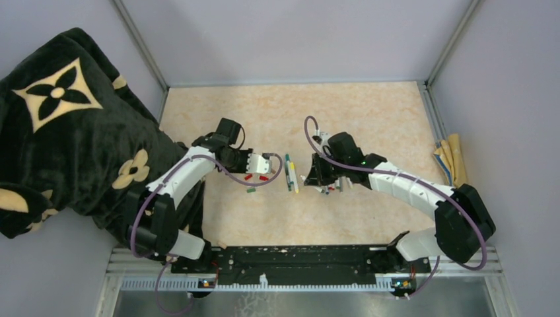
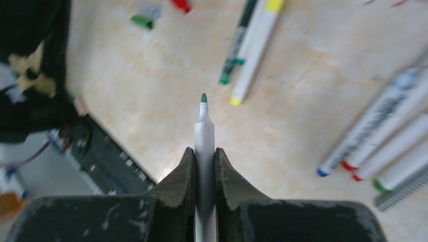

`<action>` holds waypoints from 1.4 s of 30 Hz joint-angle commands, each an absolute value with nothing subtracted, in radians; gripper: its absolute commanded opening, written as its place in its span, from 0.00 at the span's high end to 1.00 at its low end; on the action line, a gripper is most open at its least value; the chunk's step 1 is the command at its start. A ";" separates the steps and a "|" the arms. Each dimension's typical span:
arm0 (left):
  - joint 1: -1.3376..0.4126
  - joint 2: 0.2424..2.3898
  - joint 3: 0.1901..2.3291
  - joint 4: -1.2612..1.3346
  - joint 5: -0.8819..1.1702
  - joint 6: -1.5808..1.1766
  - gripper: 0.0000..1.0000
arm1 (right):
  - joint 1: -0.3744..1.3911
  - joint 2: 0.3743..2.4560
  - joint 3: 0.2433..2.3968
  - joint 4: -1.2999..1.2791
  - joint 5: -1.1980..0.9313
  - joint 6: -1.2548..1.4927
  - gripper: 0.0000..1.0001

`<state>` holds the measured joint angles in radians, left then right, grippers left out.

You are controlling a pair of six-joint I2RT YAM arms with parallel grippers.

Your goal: Open the pen caps

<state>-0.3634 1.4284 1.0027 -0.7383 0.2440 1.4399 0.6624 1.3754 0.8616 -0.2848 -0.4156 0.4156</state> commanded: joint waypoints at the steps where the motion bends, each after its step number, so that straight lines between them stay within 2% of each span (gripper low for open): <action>1: -0.334 1.512 1.054 -0.708 0.419 1.227 0.91 | 0.657 1.343 0.868 -0.242 0.025 0.458 1.00; 6: -0.288 1.627 1.075 -0.681 0.507 1.077 0.81 | 0.668 1.438 0.876 -0.149 0.205 0.503 1.00; 12: -0.275 1.647 1.034 -0.632 0.488 1.059 0.77 | 0.695 1.551 0.870 -0.055 0.311 0.528 1.00; 20: -0.274 1.676 1.031 -0.644 0.480 1.070 0.75 | 0.736 1.666 0.897 -0.016 0.364 0.547 1.00; 28: -0.275 1.672 1.024 -0.672 0.485 1.101 0.65 | 0.747 1.695 0.861 -0.008 0.384 0.556 1.00; 38: -0.274 1.622 1.097 -0.732 0.506 1.099 0.57 | 0.744 1.678 0.829 -0.018 0.385 0.538 0.86; 41: -0.275 1.597 1.139 -0.768 0.497 1.093 0.49 | 0.736 1.661 0.833 -0.025 0.354 0.523 0.80; 42: -0.274 1.589 1.151 -0.780 0.491 1.089 0.41 | 0.734 1.657 0.838 -0.036 0.352 0.515 0.78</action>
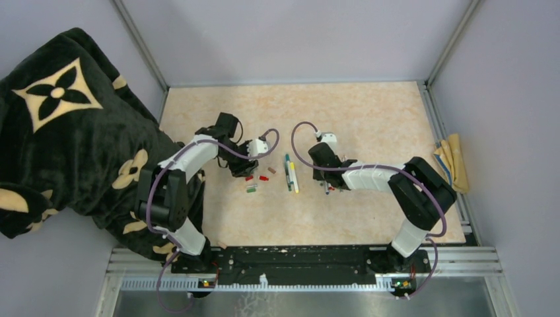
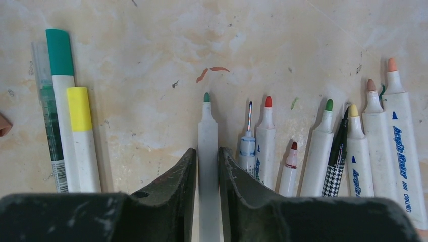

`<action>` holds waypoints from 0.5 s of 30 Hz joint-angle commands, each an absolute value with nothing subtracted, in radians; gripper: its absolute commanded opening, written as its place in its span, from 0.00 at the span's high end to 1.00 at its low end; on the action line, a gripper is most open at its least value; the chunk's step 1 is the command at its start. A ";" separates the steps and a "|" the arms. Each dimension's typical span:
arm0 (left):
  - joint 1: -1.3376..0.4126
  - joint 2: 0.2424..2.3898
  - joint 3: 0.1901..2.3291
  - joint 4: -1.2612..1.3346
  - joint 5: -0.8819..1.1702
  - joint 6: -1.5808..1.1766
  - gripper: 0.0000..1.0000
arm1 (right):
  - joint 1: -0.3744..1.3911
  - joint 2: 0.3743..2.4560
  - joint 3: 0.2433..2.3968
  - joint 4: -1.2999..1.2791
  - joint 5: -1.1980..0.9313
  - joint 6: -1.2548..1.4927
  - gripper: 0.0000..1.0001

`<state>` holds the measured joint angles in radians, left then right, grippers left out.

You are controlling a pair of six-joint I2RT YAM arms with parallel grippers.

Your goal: Open the pen caps

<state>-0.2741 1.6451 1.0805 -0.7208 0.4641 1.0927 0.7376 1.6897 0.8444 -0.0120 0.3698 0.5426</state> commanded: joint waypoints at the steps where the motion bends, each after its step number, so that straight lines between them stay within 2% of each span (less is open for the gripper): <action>1: -0.274 1.580 1.161 -0.788 0.485 1.087 0.06 | 0.733 1.650 0.842 -0.042 0.350 0.508 0.77; 3: -0.274 1.560 1.173 -0.802 0.476 1.092 0.01 | 0.734 1.636 0.844 -0.051 0.351 0.497 0.75; 11: -0.244 1.478 1.246 -0.834 0.508 1.072 0.01 | 0.753 1.540 0.870 -0.084 0.385 0.460 0.75; 15: -0.175 1.412 1.306 -0.762 0.541 0.997 0.01 | 0.811 1.550 0.939 -0.100 0.377 0.440 0.74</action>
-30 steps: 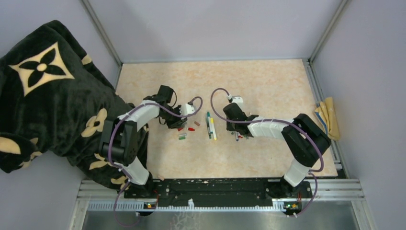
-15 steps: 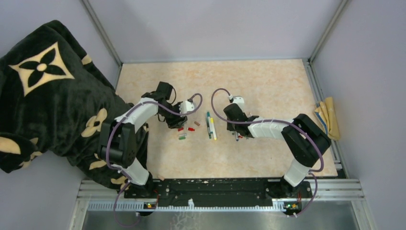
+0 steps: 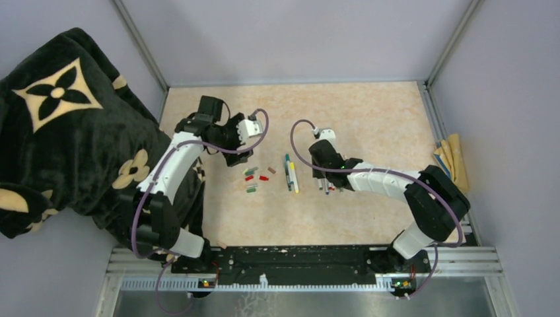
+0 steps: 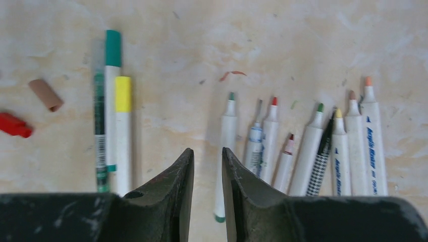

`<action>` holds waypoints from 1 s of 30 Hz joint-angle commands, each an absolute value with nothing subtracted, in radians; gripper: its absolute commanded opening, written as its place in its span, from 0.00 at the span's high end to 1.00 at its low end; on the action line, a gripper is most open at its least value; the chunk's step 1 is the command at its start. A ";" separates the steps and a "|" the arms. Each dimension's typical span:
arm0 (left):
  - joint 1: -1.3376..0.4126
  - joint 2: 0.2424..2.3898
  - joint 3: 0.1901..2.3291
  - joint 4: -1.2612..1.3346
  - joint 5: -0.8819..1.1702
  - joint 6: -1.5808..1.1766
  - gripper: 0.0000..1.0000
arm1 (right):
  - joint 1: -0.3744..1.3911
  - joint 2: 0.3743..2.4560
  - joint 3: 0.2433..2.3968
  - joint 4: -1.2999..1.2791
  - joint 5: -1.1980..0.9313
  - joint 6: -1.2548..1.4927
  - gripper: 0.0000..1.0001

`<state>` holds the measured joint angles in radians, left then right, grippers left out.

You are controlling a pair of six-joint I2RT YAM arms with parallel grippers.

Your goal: Open the pen caps

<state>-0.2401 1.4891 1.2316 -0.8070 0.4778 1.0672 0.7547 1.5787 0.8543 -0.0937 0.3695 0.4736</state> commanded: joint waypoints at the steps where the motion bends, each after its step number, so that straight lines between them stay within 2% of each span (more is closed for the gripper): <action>1: -0.147 1.390 1.309 -0.724 0.561 0.969 0.01 | 0.823 1.562 0.954 -0.098 0.365 0.439 0.74; 5: -0.074 1.291 1.229 -0.480 0.570 0.802 0.01 | 0.860 1.638 1.010 -0.084 0.321 0.440 0.74; 7: -0.068 1.264 1.177 -0.441 0.579 0.787 0.01 | 0.873 1.683 1.037 -0.084 0.308 0.445 0.74; 14: -0.067 1.314 1.184 -0.589 0.699 0.846 0.01 | 0.897 1.791 1.093 -0.084 0.287 0.456 0.75; 21: -0.067 1.268 1.112 -0.512 0.719 0.843 0.01 | 0.900 1.822 1.091 -0.084 0.298 0.456 0.76; 30: -0.067 1.286 1.098 -0.560 0.738 0.867 0.01 | 0.900 1.843 1.064 -0.087 0.334 0.450 0.77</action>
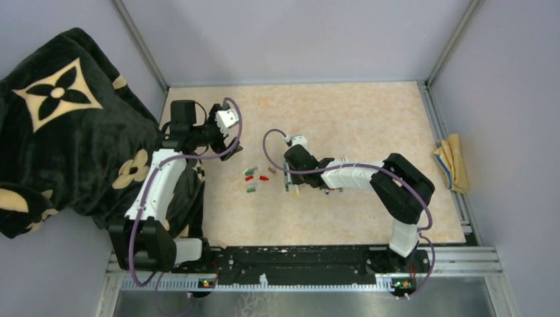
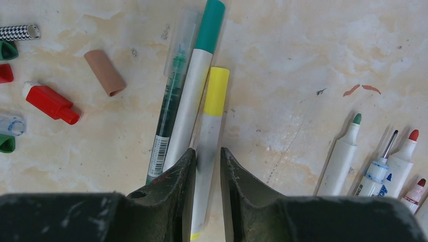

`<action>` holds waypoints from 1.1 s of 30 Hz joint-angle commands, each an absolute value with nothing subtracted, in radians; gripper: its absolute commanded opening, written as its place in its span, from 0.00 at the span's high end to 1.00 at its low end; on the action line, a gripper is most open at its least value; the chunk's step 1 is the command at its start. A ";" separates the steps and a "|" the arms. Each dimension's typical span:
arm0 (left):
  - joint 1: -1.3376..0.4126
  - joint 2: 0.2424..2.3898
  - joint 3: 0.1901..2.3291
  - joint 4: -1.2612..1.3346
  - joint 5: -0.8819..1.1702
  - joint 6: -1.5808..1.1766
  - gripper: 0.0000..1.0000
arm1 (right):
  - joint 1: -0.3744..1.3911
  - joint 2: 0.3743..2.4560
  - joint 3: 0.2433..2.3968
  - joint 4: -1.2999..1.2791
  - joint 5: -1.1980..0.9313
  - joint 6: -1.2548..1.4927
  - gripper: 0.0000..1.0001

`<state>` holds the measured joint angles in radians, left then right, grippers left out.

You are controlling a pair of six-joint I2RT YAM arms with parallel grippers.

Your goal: Open the pen caps

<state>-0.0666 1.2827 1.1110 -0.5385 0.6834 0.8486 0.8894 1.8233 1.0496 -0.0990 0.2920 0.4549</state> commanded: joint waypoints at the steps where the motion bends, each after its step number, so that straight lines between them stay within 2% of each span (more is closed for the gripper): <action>1: -0.067 1.288 1.096 -0.570 0.745 0.873 0.01 | 0.900 1.844 1.055 -0.087 0.344 0.449 0.77; 4: -0.069 1.298 1.078 -0.597 0.774 0.900 0.01 | 0.897 1.837 1.011 -0.076 0.349 0.459 0.85; 10: -0.070 1.347 1.036 -0.660 0.835 0.991 0.01 | 0.887 1.769 0.954 -0.051 0.323 0.471 0.89; 14: -0.086 1.388 1.046 -0.733 0.887 1.057 0.01 | 0.871 1.697 0.951 -0.052 0.285 0.463 1.00; 24: -0.198 1.405 0.999 -0.729 0.796 1.136 0.01 | 0.768 1.532 0.967 -0.094 0.009 0.433 1.00; 33: -0.234 1.408 1.029 -0.760 0.819 1.167 0.01 | 0.756 1.550 1.052 -0.167 -0.347 0.418 1.00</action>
